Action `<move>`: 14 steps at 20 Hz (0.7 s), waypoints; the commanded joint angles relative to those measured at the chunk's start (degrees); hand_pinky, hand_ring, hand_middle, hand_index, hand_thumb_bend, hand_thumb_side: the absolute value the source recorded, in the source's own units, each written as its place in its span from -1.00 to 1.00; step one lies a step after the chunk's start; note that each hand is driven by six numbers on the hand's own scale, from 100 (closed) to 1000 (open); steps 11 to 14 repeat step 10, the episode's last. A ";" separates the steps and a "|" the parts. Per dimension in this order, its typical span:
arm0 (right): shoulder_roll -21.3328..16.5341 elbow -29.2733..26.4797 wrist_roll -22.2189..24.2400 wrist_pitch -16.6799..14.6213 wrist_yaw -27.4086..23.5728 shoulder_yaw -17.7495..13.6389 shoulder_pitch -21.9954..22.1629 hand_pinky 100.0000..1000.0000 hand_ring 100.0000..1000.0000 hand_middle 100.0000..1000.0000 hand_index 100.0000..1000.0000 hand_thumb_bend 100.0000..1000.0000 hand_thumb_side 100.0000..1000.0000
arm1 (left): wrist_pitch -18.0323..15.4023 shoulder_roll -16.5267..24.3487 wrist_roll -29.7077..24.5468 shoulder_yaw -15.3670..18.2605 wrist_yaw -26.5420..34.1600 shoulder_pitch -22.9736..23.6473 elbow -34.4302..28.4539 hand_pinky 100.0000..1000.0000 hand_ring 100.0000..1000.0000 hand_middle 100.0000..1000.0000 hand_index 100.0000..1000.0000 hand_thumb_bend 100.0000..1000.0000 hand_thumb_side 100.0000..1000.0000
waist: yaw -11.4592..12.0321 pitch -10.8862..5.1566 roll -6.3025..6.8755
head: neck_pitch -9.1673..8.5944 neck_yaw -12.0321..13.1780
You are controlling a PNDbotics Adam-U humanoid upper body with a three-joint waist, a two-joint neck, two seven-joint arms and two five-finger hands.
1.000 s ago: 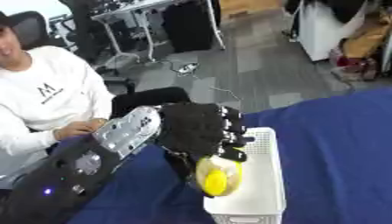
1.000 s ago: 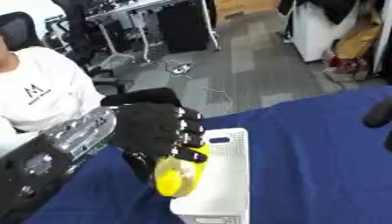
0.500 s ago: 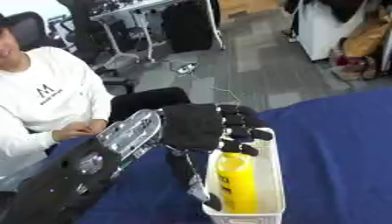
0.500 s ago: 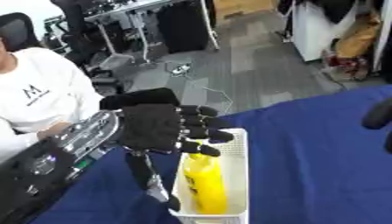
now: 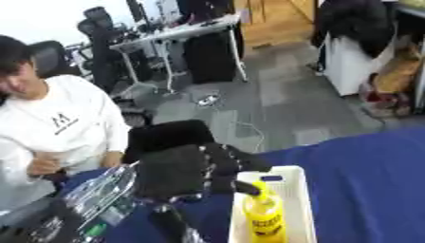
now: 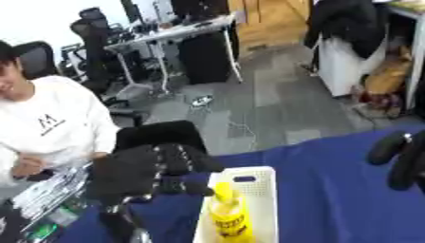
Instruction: Pick up objects on the table and place them in the box.
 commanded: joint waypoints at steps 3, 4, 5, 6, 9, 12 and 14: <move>-3.51 -0.88 -1.14 -0.46 1.59 -1.10 2.57 0.15 -0.12 0.00 0.17 -0.82 1.00 | 5.32 -4.67 1.20 3.80 16.94 8.83 -8.62 0.19 0.59 0.73 0.69 -0.41 0.69 | 2.79 -3.07 -1.66 | -7.58 -6.58; -4.26 -0.88 -1.26 -0.55 1.98 -1.30 3.37 0.15 -0.12 0.00 0.16 -0.81 1.00 | 5.15 -7.03 1.87 4.18 19.85 10.56 -9.41 0.17 0.57 0.70 0.69 -0.40 0.68 | 3.73 -3.67 -2.18 | -8.79 -8.21; -4.96 -0.88 -1.42 -0.76 2.28 -1.47 4.13 0.14 -0.12 -0.01 0.16 -0.81 1.00 | 4.58 -9.29 2.44 4.37 22.48 11.69 -9.80 0.16 0.55 0.68 0.70 -0.40 0.65 | 4.62 -4.18 -2.73 | -9.84 -9.98; -5.80 -0.88 -1.63 -1.07 2.52 -1.67 5.00 0.14 -0.12 -0.01 0.16 -0.81 1.00 | 3.60 -11.78 2.83 4.30 25.09 12.19 -10.00 0.17 0.54 0.67 0.70 -0.39 0.62 | 5.61 -4.69 -3.41 | -10.93 -12.25; -7.99 -0.88 -1.77 -1.54 3.32 -2.03 7.07 0.16 -0.12 -0.01 0.16 -0.78 1.00 | 0.23 -16.85 2.25 3.90 31.41 11.32 -10.16 0.21 0.54 0.66 0.68 -0.32 0.52 | 8.01 -5.80 -4.96 | -13.24 -17.91; -8.69 -0.88 -1.57 -1.60 3.62 -2.05 7.75 0.16 -0.12 -0.01 0.16 -0.78 1.00 | -1.10 -18.34 2.13 3.86 33.67 10.50 -10.17 0.21 0.52 0.64 0.66 -0.33 0.50 | 8.84 -6.13 -5.61 | -14.10 -19.73; -8.69 -0.88 -1.57 -1.60 3.62 -2.05 7.75 0.16 -0.12 -0.01 0.16 -0.78 1.00 | -1.10 -18.34 2.13 3.86 33.67 10.50 -10.17 0.21 0.52 0.64 0.66 -0.33 0.50 | 8.84 -6.13 -5.61 | -14.10 -19.73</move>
